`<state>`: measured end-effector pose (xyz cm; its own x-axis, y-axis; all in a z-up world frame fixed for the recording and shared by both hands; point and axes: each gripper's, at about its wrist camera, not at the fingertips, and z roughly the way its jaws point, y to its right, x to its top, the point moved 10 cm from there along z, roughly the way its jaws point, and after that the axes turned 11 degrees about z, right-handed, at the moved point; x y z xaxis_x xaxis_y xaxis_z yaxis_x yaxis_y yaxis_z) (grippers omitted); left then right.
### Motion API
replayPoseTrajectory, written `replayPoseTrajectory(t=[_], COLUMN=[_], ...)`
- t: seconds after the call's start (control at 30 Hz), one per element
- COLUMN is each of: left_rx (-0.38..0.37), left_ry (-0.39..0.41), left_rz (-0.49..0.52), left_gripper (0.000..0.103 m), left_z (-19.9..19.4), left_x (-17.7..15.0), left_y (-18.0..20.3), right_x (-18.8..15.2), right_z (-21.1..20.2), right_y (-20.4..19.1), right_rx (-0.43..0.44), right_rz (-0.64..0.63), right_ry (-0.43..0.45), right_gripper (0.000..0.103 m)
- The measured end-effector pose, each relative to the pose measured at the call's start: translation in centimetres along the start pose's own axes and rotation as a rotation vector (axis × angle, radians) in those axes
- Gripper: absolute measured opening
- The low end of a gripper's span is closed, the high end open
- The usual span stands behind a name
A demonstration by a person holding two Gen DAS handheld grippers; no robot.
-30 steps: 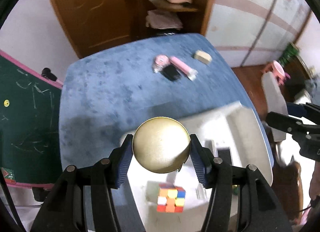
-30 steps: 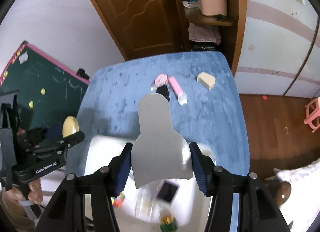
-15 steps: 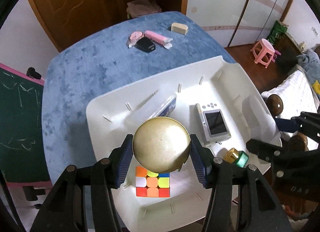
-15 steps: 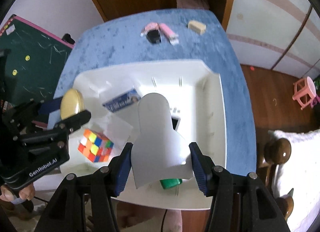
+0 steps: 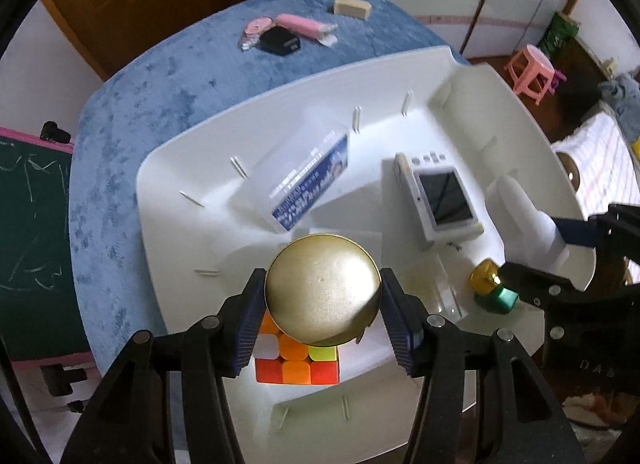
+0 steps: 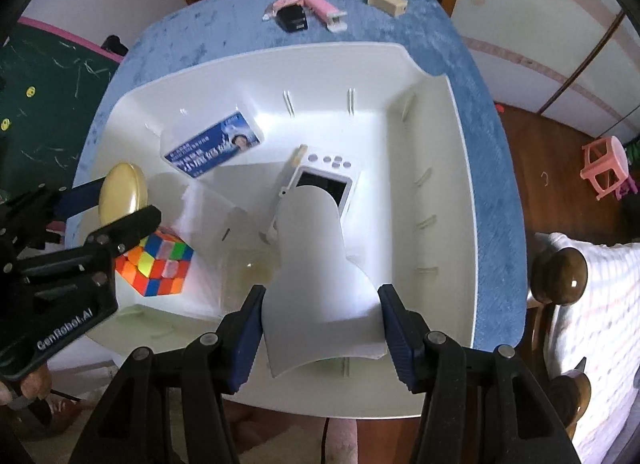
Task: Organize rigid objects
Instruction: 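Carry the compact and white piece into the tray and release both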
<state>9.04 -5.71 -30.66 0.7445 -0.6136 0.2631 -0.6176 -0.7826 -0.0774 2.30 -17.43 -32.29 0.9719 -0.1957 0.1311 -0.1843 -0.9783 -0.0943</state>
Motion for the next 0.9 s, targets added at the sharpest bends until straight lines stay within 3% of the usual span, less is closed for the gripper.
replayPoseTrajectory(t=[0.33,0.5,0.67,0.9], left_rx=[0.008,0.013,0.020,0.015], left_ry=[-0.040,-0.010,0.013,0.009], left_rz=[0.047,0.047,0.062,0.054], left_gripper=[0.060,0.076,0.081,0.081], left_z=[0.9,0.2,-0.6,-0.7], left_x=[-0.3,0.3,1.0,1.1], left_y=[0.8,0.5,0.3,-0.2], right_x=[-0.4,0.0,0.6,1.3], right_z=[1.9,1.5,1.0,0.4], right_y=[0.3,-0.3,-0.6,-0.8], right_rx=[-0.012,-0.025,-0.019,-0.009], right_rz=[-0.005,-0.038,-0.051,-0.053], right_ry=[-0.057,-0.040,-0.030,-0.019], right_gripper=[0.057,0.057,0.057,0.057])
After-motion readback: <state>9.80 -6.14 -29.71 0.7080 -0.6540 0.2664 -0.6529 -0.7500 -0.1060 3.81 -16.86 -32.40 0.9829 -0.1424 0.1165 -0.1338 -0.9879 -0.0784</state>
